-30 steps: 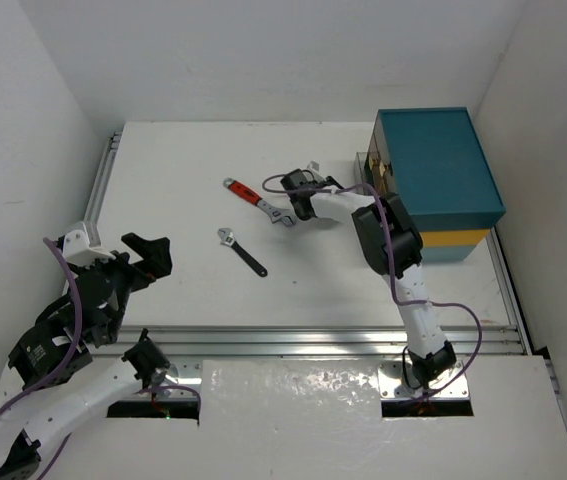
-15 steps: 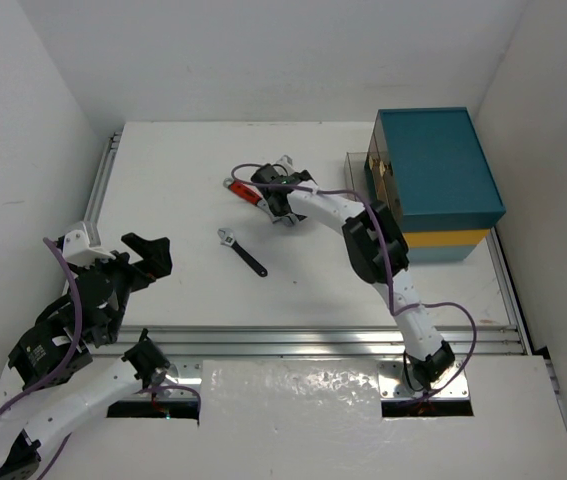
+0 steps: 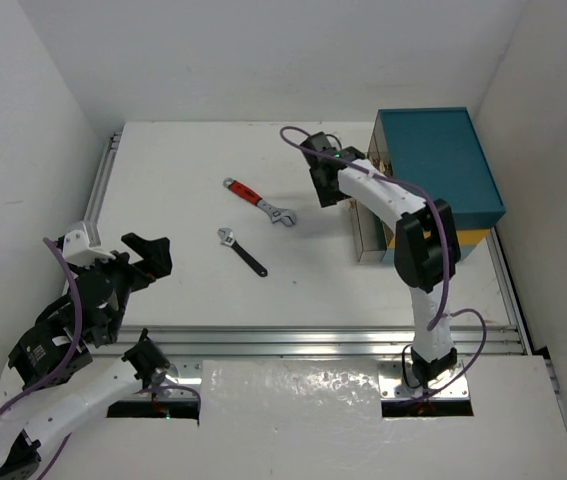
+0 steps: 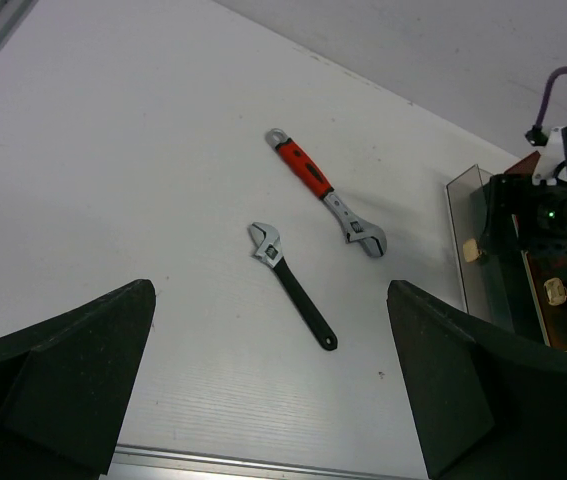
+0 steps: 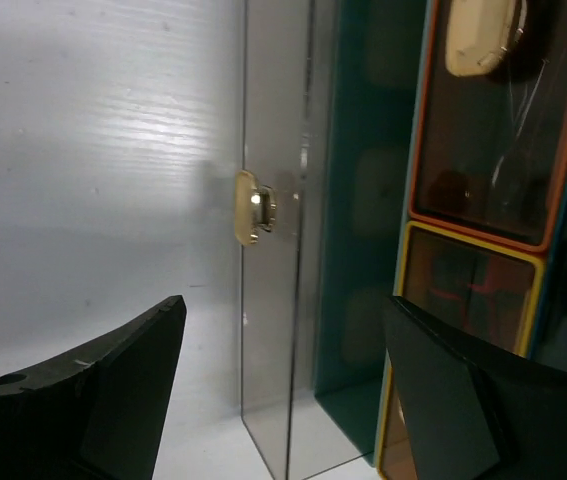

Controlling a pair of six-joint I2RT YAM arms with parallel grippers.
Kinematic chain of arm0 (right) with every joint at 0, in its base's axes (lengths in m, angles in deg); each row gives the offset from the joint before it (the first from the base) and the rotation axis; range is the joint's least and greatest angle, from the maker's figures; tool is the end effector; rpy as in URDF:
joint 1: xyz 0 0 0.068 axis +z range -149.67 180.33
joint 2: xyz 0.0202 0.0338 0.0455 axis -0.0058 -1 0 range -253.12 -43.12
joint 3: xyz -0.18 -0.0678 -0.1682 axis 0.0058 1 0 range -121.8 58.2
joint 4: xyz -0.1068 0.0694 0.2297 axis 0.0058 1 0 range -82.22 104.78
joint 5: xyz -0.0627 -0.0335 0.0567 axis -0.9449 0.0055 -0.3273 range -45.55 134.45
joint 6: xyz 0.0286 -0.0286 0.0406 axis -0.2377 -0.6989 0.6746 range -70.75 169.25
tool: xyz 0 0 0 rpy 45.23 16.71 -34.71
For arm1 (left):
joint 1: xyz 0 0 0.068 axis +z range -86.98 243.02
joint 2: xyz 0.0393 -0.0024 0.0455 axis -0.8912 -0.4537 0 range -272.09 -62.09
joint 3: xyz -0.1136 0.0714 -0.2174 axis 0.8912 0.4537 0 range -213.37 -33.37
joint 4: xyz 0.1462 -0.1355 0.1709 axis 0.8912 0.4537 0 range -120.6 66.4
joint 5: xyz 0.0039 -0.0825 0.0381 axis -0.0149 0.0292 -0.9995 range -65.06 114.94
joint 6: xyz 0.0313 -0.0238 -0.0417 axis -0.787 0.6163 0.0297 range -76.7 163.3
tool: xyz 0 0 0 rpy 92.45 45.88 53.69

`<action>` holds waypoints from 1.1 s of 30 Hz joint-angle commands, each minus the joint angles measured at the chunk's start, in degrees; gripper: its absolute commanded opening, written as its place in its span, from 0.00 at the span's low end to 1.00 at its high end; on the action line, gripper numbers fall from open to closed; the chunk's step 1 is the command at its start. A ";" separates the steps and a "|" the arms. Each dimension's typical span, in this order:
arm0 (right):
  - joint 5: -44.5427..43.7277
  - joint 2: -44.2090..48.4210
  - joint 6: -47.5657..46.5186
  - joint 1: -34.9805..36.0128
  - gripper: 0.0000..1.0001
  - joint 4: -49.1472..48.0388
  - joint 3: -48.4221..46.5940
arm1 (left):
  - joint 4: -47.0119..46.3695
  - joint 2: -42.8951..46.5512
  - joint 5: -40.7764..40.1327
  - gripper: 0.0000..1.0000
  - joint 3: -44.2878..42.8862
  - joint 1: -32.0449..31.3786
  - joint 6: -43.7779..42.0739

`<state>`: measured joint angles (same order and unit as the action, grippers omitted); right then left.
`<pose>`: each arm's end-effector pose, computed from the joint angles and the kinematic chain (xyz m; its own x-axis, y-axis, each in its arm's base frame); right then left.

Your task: Sort the tools into containers

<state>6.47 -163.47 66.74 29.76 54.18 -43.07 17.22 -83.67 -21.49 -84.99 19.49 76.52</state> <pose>0.3961 0.1948 0.2056 -0.8053 -0.1822 -0.5642 0.0811 0.9088 -0.4092 0.0719 -0.0279 0.3481 -0.1712 -0.3581 -0.9178 -0.1426 0.9308 -0.3366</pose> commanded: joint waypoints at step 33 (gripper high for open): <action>18.63 6.44 0.53 1.94 0.95 -4.28 -0.15 | -1.76 -0.04 -0.23 1.00 0.37 -0.24 -0.60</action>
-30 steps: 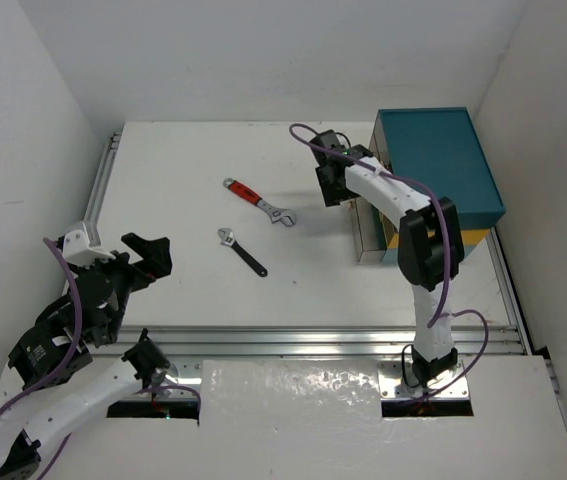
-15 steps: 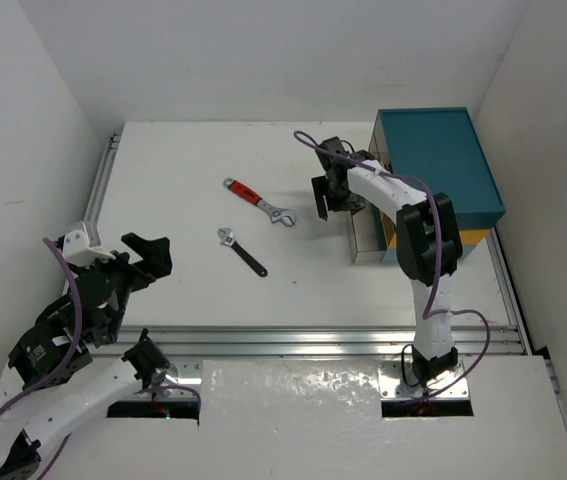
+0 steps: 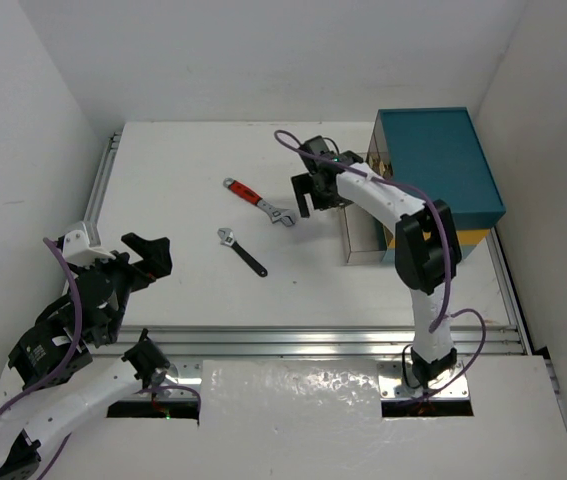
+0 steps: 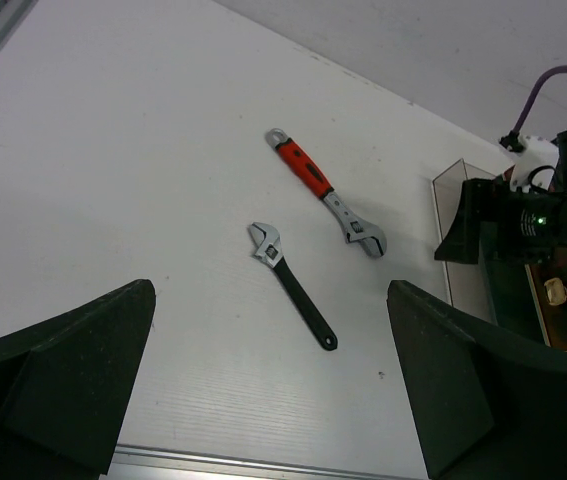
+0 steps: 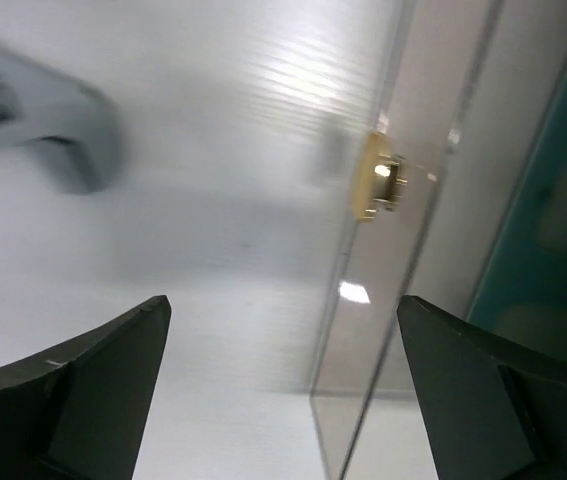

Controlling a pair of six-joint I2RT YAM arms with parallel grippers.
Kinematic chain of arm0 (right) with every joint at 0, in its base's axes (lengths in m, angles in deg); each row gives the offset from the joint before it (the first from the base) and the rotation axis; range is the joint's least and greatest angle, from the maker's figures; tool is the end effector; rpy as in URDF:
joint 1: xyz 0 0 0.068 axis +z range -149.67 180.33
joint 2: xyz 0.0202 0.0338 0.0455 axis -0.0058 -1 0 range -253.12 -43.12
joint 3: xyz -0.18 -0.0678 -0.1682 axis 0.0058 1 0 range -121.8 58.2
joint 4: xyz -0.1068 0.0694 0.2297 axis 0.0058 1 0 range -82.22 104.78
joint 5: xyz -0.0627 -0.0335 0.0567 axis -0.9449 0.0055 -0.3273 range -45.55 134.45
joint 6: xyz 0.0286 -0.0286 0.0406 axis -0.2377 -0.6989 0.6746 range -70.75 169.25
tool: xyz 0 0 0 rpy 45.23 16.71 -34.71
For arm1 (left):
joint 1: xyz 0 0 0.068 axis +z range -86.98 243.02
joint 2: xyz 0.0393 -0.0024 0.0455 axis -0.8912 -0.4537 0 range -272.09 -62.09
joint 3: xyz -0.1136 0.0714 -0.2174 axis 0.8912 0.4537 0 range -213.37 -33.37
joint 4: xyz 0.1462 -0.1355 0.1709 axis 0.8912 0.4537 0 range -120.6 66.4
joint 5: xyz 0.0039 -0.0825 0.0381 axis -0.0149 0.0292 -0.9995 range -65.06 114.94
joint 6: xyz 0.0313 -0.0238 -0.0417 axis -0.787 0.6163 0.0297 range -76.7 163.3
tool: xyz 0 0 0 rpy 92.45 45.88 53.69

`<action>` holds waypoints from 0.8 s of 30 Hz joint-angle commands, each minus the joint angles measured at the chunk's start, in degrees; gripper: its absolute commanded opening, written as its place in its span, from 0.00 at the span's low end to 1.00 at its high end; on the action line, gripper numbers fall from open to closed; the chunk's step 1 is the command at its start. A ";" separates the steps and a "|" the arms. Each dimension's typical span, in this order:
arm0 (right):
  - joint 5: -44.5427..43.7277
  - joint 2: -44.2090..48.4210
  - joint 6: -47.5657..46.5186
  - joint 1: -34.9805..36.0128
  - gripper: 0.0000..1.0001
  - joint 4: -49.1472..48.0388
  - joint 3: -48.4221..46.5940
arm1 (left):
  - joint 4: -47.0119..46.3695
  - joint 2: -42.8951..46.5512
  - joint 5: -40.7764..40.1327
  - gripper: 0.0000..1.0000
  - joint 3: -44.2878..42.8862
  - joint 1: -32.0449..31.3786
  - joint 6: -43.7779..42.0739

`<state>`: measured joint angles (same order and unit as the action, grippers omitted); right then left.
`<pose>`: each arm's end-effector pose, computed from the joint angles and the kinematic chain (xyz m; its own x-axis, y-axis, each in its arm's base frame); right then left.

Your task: Sort the tools into containers

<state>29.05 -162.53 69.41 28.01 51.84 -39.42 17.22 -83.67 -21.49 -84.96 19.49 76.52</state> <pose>0.3930 0.1939 0.1890 -0.8797 -0.0861 -0.4677 -0.0514 0.9949 -0.0865 0.0720 -0.0279 0.3479 -0.1715 -0.3578 -0.9179 -0.1427 0.9309 -0.3362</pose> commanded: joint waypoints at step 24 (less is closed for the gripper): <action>22.17 -25.42 -27.63 6.07 0.84 -7.49 -30.34 | -2.02 -0.22 -0.15 1.00 0.53 -0.24 -0.87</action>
<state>49.31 -187.69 44.19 33.59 48.12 -66.37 17.19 -83.85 -21.75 -84.88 19.49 76.52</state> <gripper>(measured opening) 0.833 0.996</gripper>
